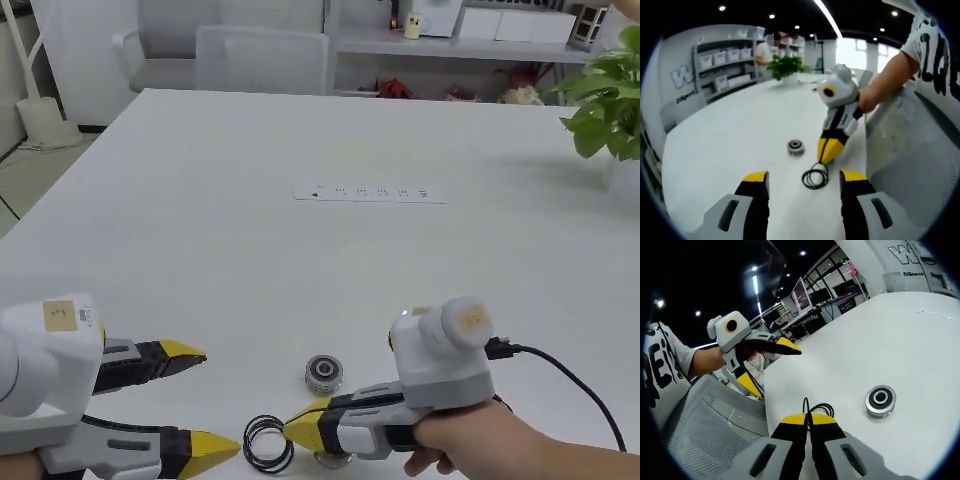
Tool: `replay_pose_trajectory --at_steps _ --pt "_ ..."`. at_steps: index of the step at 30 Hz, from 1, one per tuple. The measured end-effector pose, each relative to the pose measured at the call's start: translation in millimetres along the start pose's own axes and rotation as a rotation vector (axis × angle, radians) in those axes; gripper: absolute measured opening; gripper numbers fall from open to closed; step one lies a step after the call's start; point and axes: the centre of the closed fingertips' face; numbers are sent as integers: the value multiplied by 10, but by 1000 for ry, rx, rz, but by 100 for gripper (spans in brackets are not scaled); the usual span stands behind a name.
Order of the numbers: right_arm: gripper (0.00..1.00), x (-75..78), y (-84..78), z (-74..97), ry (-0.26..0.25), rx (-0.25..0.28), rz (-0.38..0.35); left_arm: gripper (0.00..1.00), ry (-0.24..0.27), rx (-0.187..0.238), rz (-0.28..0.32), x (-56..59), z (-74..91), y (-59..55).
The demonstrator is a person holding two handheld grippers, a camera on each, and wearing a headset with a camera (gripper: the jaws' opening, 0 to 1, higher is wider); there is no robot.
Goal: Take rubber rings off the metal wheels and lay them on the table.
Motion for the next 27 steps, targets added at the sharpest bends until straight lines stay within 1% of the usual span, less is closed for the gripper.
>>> replay_pose_trajectory --at_steps 7,11,17,23,27 --pt "0 24 -58 -59 -11 -19 7 58 -3 -1 1 5 -26 2" --pt "0 39 -67 -57 -22 -22 20 58 -3 -3 3 9 -33 -8" --pt "8 57 -69 -50 -43 -24 49 58 -5 -6 2 26 -37 -18" --pt "14 35 -68 -49 -44 -33 74 58 -5 -9 -4 40 -34 -17" --pt "16 12 -55 -27 -40 -36 87 58 -6 -12 -6 44 -32 -15"
Point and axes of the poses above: the centre of the closed fingertips' face, and the gripper's own axes: z roughly backward along the fingers, x roughly to its right, y roughly out of its top, and after that the axes turned 8 degrees about -x, right-handed
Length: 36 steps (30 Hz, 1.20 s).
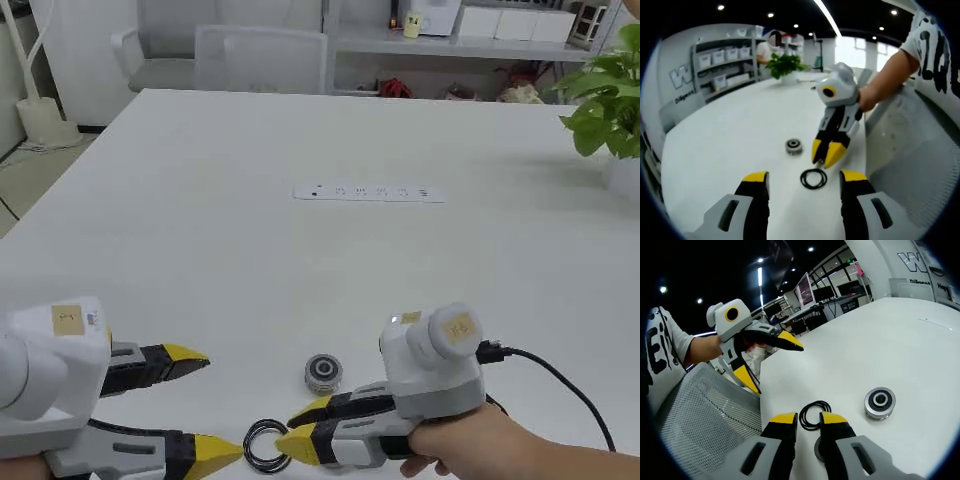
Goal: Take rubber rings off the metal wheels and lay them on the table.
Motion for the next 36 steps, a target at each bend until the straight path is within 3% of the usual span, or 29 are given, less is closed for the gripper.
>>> replay_pose_trajectory --at_steps 11,21,36 --pt "20 -12 200 195 -11 55 21 58 -3 -4 -20 0 -2 47" --pt "26 17 393 475 -50 119 44 59 6 18 -32 -30 50 171" --pt "37 101 462 885 -136 165 106 61 19 37 -34 -46 119 243"
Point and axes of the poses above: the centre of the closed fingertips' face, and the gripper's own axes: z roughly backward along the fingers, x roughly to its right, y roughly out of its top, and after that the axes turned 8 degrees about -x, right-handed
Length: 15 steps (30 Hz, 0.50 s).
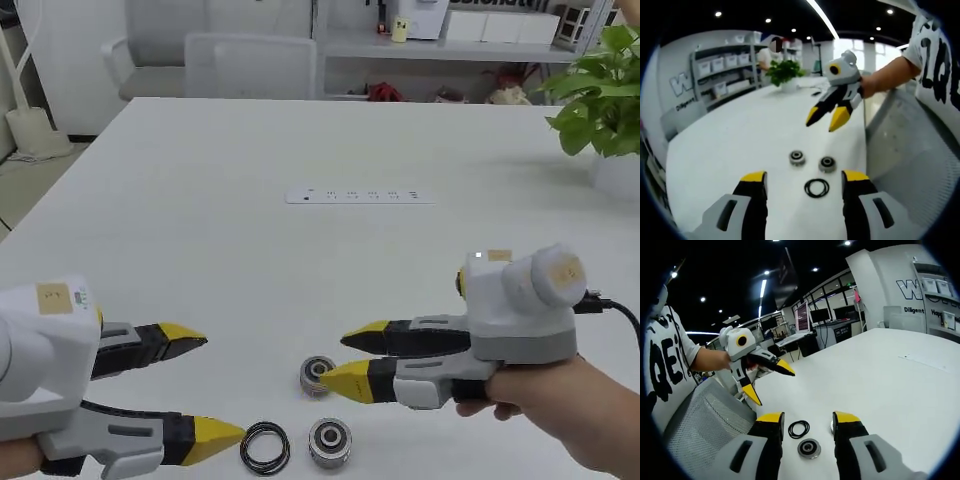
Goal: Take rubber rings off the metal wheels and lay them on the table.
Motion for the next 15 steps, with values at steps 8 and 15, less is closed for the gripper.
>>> replay_pose_trajectory --at_steps 8,15 --pt "44 60 -64 182 -47 -16 50 62 8 8 -7 -11 24 40" --pt "51 124 -182 309 -87 -39 79 63 9 6 -12 9 31 42"
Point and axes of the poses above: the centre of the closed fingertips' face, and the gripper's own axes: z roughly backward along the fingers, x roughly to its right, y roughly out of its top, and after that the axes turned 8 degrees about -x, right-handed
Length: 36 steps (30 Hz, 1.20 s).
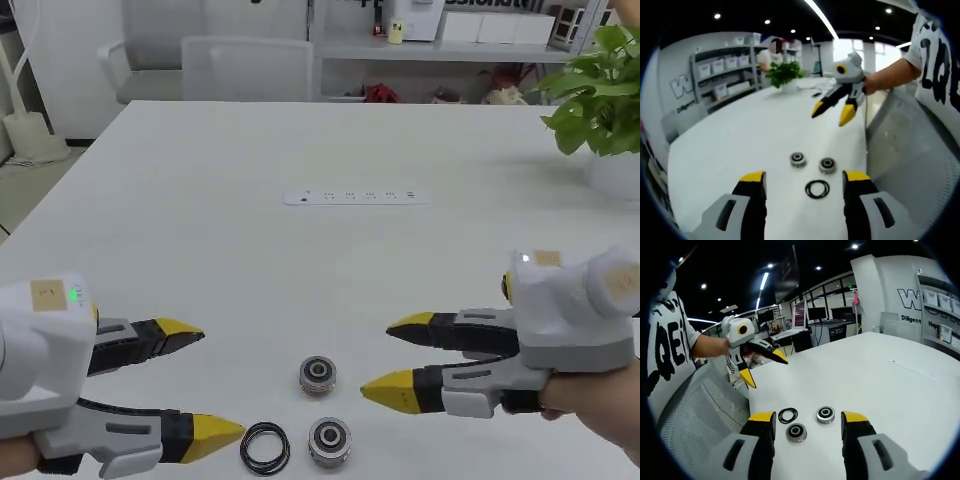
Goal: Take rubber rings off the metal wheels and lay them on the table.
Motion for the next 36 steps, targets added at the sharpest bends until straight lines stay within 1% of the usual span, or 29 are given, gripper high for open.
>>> replay_pose_trajectory --at_steps 7,11,14,20,26,31,36 --pt "57 13 -141 89 -26 -38 33 63 4 2 4 10 20 -13" --pt "60 33 -230 147 -39 -51 30 64 10 4 6 -4 46 -11" --pt "63 35 -279 185 -54 -61 41 64 14 6 11 -8 56 -16" --pt "65 46 -368 238 -68 -81 43 65 17 14 31 19 62 -56" --pt "66 37 -417 280 -75 -84 35 65 19 1 36 39 76 -132" --pt "66 40 -455 299 -79 -90 29 65 27 4 49 26 106 -153" --pt "66 45 -459 310 -83 -87 23 65 30 4 57 32 112 -168"
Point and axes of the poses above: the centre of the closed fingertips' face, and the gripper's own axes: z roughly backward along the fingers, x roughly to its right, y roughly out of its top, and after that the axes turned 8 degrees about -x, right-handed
